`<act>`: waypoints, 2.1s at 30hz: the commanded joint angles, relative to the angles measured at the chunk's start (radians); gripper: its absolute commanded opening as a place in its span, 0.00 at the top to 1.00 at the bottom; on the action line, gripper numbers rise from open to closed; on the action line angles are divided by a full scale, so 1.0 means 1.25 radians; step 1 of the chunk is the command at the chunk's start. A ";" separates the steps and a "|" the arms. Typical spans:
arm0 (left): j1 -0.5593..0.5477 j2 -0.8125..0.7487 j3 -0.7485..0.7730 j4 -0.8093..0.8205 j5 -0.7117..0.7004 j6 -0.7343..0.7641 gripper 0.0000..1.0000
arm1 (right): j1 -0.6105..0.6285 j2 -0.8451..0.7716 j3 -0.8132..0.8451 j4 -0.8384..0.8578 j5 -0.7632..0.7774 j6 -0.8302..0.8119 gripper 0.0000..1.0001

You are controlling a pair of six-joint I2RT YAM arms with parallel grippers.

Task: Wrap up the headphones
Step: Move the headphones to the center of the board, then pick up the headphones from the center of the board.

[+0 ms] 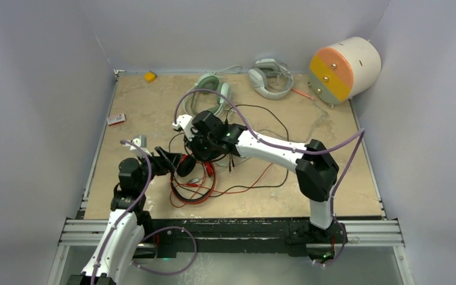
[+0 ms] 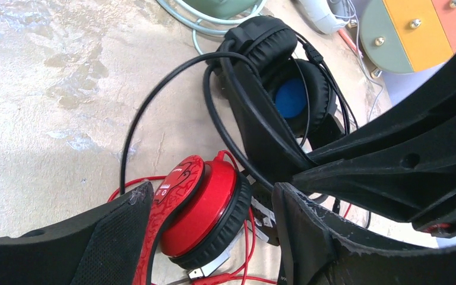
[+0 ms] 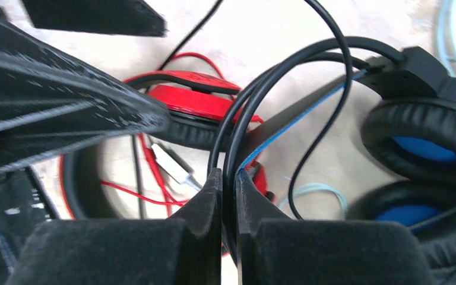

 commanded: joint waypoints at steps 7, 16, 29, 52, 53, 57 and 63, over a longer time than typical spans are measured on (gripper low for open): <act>-0.003 0.008 0.004 0.029 0.004 0.012 0.29 | -0.051 -0.180 -0.124 -0.011 0.375 0.092 1.00; -0.003 0.016 0.008 0.031 0.018 0.019 0.24 | -0.266 -0.333 -0.252 -0.063 0.438 0.208 0.99; -0.003 0.091 0.224 -0.319 -0.061 -0.171 0.19 | -0.370 -0.363 -0.287 -0.154 0.495 0.251 0.56; -0.043 0.123 0.182 -0.485 0.002 -0.309 0.32 | 0.025 -0.223 -0.207 0.021 0.188 0.037 0.01; -0.044 0.131 0.175 -0.475 0.003 -0.311 0.33 | 0.024 -0.205 -0.182 0.003 0.184 0.022 0.01; -0.046 0.179 0.167 -0.446 -0.002 -0.302 0.34 | 0.027 -0.152 -0.128 -0.004 0.139 -0.071 0.01; -0.046 0.203 0.151 -0.386 -0.018 -0.286 0.34 | 0.026 -0.075 -0.068 -0.035 0.077 -0.190 0.01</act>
